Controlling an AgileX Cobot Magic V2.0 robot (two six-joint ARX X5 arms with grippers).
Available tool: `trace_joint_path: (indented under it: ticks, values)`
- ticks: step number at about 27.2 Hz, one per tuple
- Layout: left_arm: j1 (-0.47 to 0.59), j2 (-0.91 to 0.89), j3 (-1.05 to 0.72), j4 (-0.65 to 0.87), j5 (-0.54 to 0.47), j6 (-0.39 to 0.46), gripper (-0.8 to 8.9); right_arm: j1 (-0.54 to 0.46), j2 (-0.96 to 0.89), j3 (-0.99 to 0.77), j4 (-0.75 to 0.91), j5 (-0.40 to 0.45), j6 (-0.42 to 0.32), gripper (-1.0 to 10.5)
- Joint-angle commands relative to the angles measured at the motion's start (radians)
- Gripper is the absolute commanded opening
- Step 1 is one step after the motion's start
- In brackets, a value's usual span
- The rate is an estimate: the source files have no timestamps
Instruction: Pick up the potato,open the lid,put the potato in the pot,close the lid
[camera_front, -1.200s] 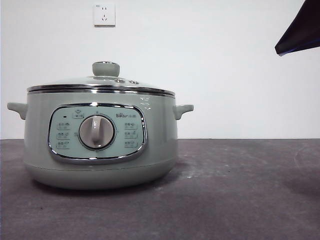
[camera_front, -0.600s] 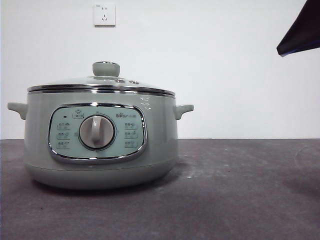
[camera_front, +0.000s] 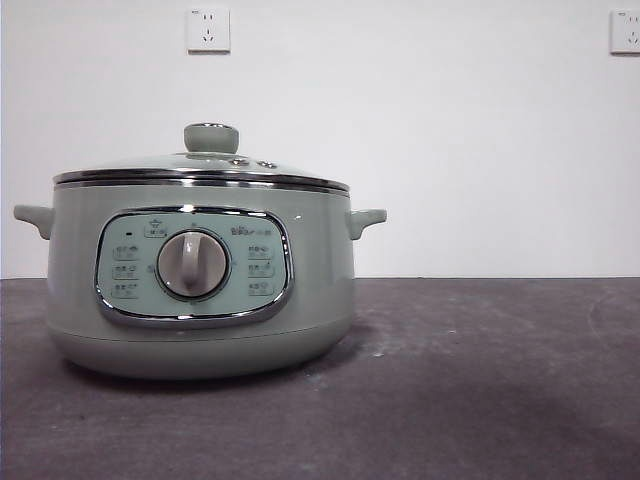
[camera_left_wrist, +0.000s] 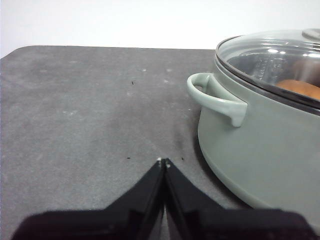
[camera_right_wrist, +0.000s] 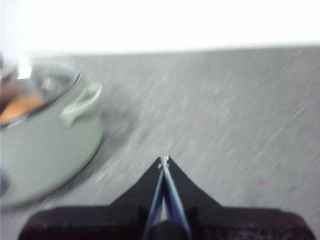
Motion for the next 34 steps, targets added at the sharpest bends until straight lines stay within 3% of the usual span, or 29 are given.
trace_joint_path:
  ticks: [1,23,28,34]
  values:
    - [0.003,-0.003,-0.016,0.004,0.0,-0.007,-0.03,-0.073,-0.073,-0.08,0.036,-0.04,0.001,-0.2]
    - [0.003,-0.003,-0.016,0.004,0.0,-0.007,-0.03,-0.111,-0.183,-0.205,0.003,-0.035,-0.001,-0.2]
    - [0.003,-0.003,-0.016,0.004,-0.001,-0.007,-0.03,-0.11,-0.183,-0.205,0.005,-0.034,0.058,-0.2]
    - [0.003,-0.003,-0.016,0.004,-0.001,-0.007,-0.03,-0.11,-0.182,-0.204,0.006,-0.032,0.058,-0.2]
